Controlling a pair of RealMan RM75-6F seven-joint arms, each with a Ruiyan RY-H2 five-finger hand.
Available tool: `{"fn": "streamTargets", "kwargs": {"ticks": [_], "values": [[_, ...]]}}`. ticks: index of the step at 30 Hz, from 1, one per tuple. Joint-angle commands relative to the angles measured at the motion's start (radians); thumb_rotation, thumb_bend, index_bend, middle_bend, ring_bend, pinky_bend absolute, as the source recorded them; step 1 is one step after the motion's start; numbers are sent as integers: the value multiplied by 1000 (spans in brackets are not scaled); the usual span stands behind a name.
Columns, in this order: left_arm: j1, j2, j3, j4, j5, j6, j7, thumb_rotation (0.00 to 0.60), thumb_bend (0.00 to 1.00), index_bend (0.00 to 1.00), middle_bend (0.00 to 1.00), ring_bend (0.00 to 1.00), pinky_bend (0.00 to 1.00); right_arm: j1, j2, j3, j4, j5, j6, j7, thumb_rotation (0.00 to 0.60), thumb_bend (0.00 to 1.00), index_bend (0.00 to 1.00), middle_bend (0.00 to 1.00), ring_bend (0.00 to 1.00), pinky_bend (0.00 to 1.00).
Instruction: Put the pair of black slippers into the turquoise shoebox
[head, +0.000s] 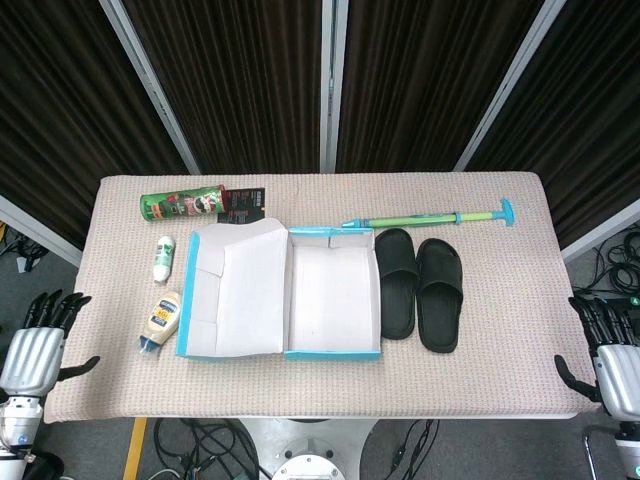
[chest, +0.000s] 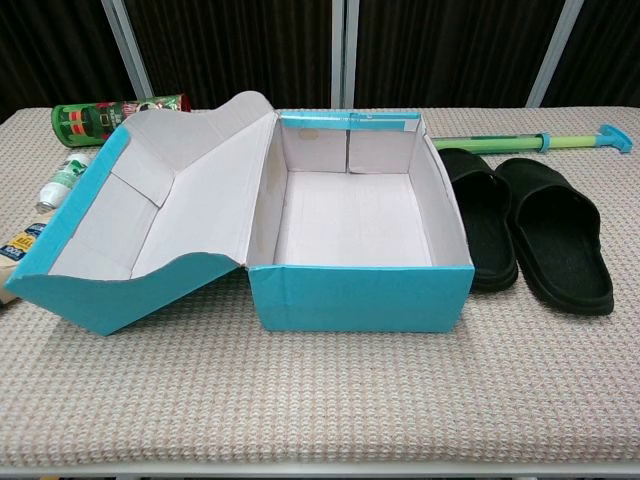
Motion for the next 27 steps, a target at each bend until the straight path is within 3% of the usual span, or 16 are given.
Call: {"fn": "streamTargets", "kwargs": {"ticks": [1,21,24,27], "values": [[-3,0,-2,0,-5,-7,2,600,29,165,120,41,35,8,-2,3,-3,0,-16,-4,600,266,0,70,0,0],[-3,-3,-5,15,-10,-3,-10,600,28,165,120,41,35,40,-7,20,-35,-21,-64,-56,600,266,0,70,0,6],[-4,-4,-3,20,-2,-1,-16,600,29,165,120,41,34,87,-1,43,-72,-15,-119,-115,600,265,0,70,6,67],[-2,-3,-1,24,3,4,-22,600,28,165,120,41,35,154,7,80,-132,35,-214,-222,600,258,0,70,82,190]]}}
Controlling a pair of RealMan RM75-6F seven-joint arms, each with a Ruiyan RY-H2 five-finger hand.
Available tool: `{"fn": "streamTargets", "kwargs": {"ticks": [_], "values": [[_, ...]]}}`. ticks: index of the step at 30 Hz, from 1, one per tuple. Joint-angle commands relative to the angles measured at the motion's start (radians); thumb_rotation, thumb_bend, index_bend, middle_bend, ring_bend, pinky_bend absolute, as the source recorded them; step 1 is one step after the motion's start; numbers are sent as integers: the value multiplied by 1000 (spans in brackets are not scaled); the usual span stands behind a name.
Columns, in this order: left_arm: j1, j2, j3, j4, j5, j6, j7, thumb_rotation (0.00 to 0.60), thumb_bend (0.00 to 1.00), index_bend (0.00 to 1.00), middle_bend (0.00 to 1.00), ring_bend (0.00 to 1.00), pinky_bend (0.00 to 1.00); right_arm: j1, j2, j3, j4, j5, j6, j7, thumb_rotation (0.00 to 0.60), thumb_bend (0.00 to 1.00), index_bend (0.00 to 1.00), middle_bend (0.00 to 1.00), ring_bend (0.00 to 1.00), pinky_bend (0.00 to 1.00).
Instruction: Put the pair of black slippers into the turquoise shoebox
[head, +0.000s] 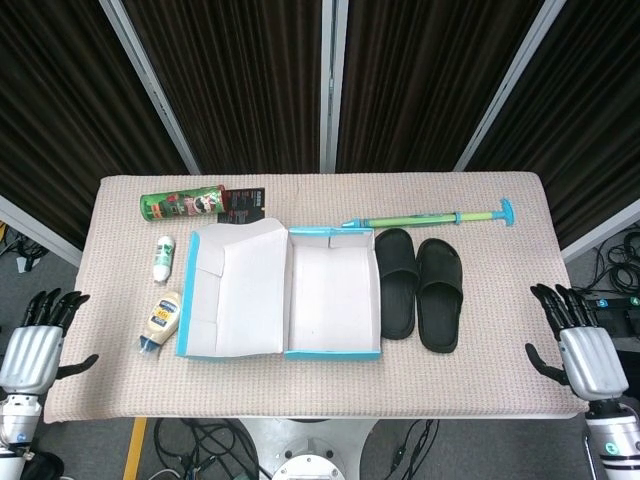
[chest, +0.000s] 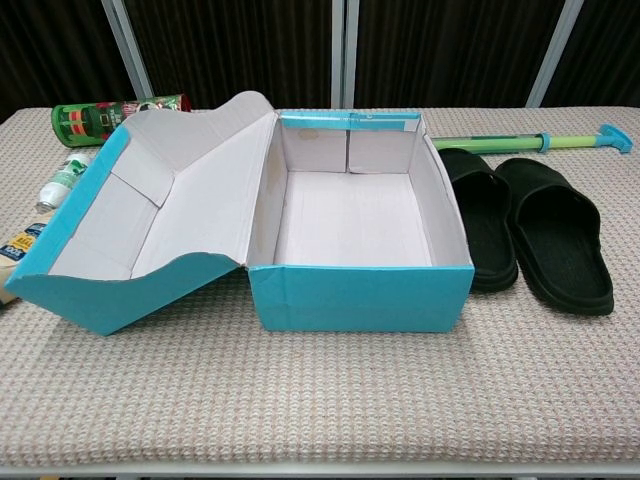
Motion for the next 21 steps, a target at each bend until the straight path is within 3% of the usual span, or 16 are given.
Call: {"fn": "streamTargets", "kwargs": {"ticks": [1,6,10,12,15,21], "values": [[3,1,2,3,3,5,-5,600,29,165,120,41,35,98,13,57,-88,78,-136,-161,600,254,0,70,110,227],[8,1,3,9,7,15,-13,600,29,165,120,41,35,255,-19,148,-152,308,-334,-435,600,234,0,69,461,553],[13,2,8,15,9,17,-20,600,29,165,120,41,35,405,-99,202,-116,558,-448,-636,600,223,0,55,623,728],[15,2,8,17,7,18,-22,600,28,165,120,41,35,466,-138,209,-91,663,-482,-708,600,218,0,53,663,810],[20,3,9,19,4,22,-25,600,29,165,120,41,35,569,-195,202,-52,845,-523,-826,600,217,0,53,684,852],[23,3,11,21,3,22,-27,600,29,165,120,41,35,752,-317,175,41,1149,-514,-1005,600,217,0,52,698,880]]}}
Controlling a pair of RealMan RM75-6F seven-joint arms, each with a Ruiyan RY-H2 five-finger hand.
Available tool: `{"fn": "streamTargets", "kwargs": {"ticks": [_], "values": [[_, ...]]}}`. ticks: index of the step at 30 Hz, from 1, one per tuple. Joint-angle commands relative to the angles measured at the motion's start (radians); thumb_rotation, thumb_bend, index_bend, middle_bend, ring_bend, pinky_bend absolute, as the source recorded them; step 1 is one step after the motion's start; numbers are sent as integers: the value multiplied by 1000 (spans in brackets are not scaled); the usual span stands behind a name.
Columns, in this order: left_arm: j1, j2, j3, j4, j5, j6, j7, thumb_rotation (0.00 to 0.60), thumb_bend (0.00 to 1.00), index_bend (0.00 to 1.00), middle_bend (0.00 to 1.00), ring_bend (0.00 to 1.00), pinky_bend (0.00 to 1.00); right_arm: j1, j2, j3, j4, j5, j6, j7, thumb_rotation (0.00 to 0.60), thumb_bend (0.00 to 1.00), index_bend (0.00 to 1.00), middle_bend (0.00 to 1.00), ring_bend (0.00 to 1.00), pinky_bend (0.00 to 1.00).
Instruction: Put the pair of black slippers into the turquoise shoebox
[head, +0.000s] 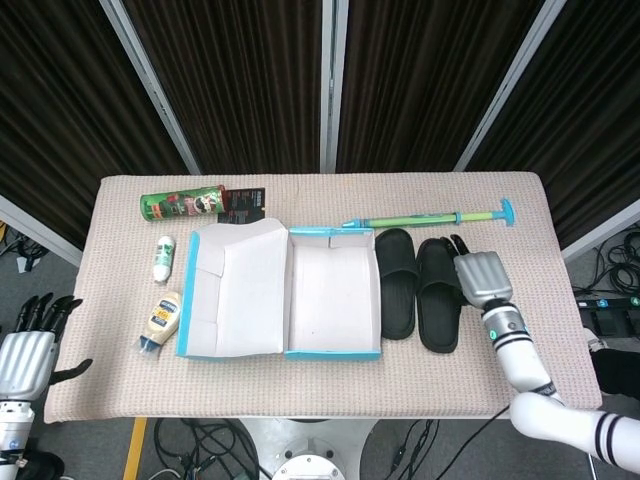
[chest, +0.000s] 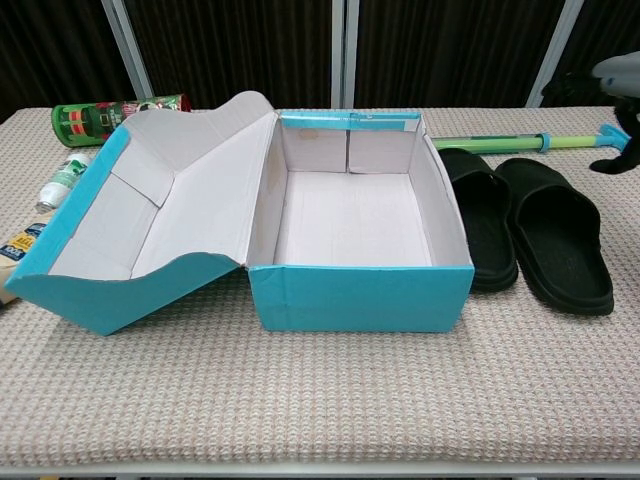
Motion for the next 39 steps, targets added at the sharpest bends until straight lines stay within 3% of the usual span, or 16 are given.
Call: {"fn": "streamTargets", "kwargs": {"ticks": [1,11,25,39], "values": [[0,0,0,1,-2,-2,0,600,29,165,120,41,35,192,-136,-6,97,258,-35,-183,600,218,0,53,699,882],[-2,-1,-4,8,-11,-14,-7,600,29,165,120,41,35,373,-297,-34,281,502,-12,-317,600,220,0,66,703,888],[7,-1,-2,18,-25,-16,-19,600,29,165,120,41,35,448,-404,-58,428,586,0,-387,600,223,0,79,704,888],[5,1,-4,13,-36,-31,-9,600,28,165,120,41,35,478,-452,-66,552,634,-84,-430,600,252,0,96,704,888]]}}
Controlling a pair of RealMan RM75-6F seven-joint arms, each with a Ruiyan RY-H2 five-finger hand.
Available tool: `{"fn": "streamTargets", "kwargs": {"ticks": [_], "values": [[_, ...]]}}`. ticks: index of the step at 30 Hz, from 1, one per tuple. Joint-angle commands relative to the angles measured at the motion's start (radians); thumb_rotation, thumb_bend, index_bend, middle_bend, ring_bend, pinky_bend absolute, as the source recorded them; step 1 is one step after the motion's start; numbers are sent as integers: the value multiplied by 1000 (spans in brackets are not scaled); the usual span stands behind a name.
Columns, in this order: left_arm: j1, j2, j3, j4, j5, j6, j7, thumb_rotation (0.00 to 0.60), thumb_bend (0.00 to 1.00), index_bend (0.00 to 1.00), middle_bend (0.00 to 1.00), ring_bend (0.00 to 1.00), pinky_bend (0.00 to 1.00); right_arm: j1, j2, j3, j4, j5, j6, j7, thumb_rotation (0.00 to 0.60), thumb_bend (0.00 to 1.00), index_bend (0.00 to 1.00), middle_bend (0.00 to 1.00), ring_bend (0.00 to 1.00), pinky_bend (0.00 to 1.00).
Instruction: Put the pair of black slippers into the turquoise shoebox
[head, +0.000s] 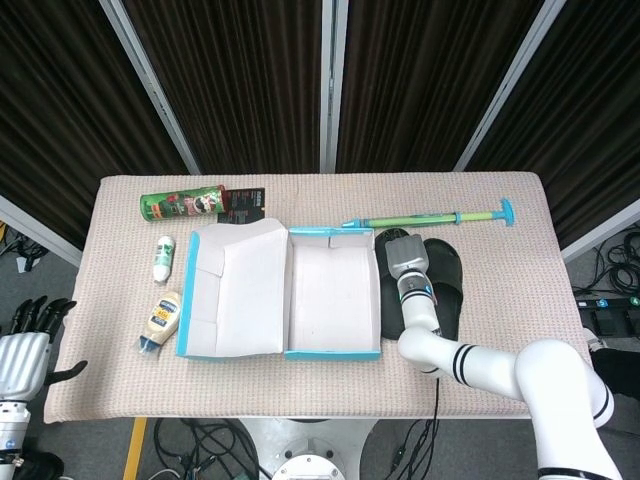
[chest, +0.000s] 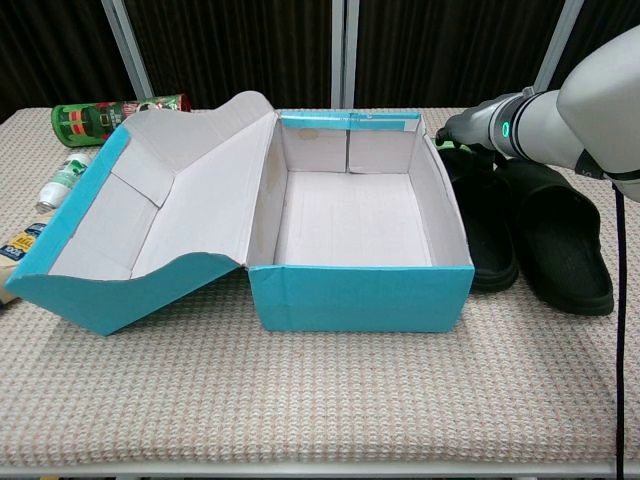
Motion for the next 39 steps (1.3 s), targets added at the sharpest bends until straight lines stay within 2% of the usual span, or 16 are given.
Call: {"fn": "streamTargets", "kwargs": {"ticks": [1,7,16,23,39], "values": [[0,1,0,-2,-3,-3,3,600,28,165,120,41,35,12,-9,-10,19,11,-19,-23,600,257,0,96,704,888],[0,4,-1,-8,-5,-5,7,600,29,165,120,41,34,24,-25,-30,57,16,-40,-51,600,276,21,120,705,888],[0,7,-1,-12,-5,-7,13,600,28,165,120,41,34,1,-33,-45,88,-99,-58,14,600,282,255,276,733,898],[2,8,0,-13,-5,-6,12,600,29,165,120,41,34,-55,27,-31,49,-260,-70,167,600,285,352,346,748,904],[-6,19,-3,-33,3,-7,33,600,29,165,120,41,33,-210,184,53,-53,-629,-66,624,600,286,389,390,748,904]]}}
